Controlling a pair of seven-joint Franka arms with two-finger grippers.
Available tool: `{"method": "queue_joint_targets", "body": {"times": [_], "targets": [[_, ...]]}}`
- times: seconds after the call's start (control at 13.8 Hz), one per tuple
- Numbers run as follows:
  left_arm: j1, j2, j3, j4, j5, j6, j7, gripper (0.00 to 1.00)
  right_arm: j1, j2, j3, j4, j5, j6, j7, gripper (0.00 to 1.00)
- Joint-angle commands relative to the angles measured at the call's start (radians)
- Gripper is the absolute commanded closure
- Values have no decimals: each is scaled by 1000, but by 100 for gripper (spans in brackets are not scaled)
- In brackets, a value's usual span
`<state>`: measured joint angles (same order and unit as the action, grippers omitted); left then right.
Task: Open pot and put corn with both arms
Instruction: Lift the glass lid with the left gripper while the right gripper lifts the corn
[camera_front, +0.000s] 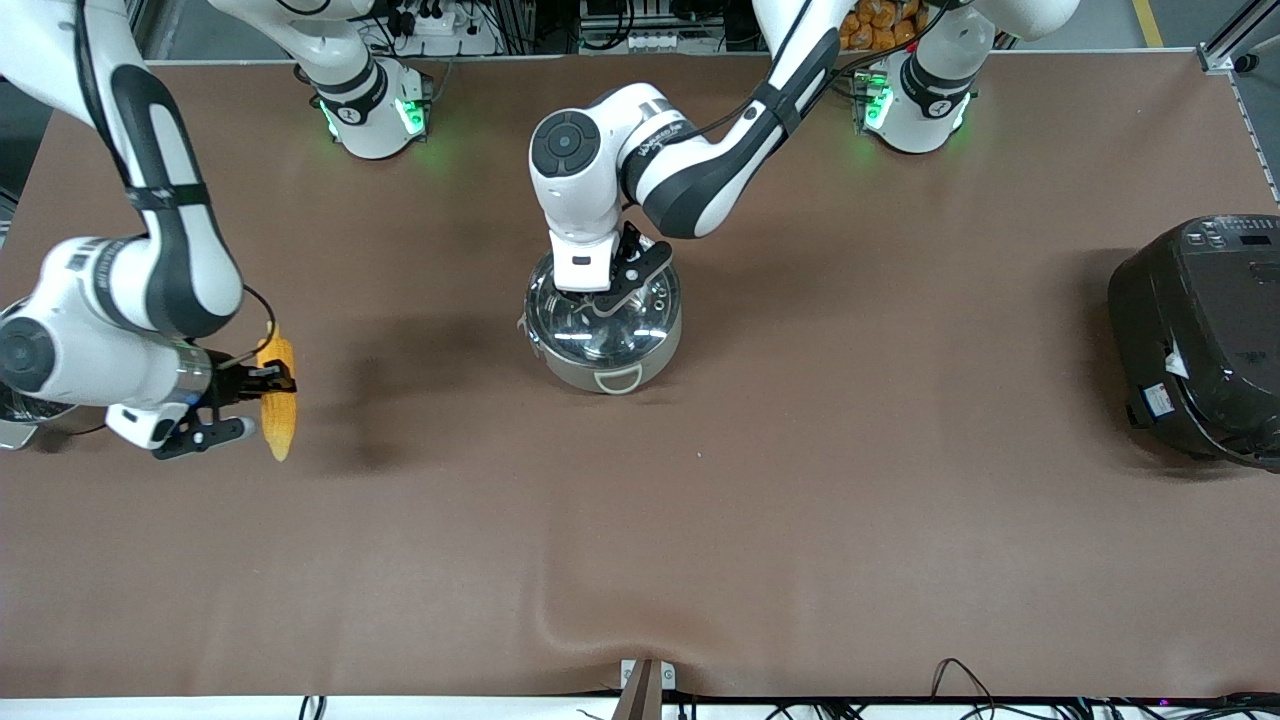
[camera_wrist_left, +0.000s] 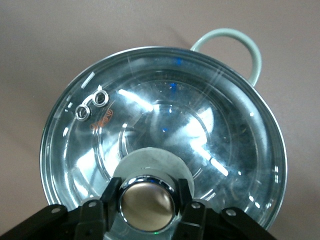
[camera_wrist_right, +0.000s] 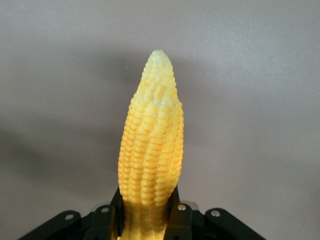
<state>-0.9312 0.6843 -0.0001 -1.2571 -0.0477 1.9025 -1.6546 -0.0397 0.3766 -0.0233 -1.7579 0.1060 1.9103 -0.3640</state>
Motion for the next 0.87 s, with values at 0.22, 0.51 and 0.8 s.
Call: {"method": "queue_joint_targets", "body": {"times": [0.22, 0.51, 0.8], "targets": [[46, -161, 8, -11, 2, -101, 12, 100, 9, -4, 48, 201, 37, -266, 172, 70], [184, -247, 6, -31, 12, -203, 191, 100, 11, -28, 167, 253, 37, -339, 406, 70], [382, -339, 5, -163, 12, -235, 529, 100, 18, -56, 327, 300, 29, -381, 673, 70]]}}
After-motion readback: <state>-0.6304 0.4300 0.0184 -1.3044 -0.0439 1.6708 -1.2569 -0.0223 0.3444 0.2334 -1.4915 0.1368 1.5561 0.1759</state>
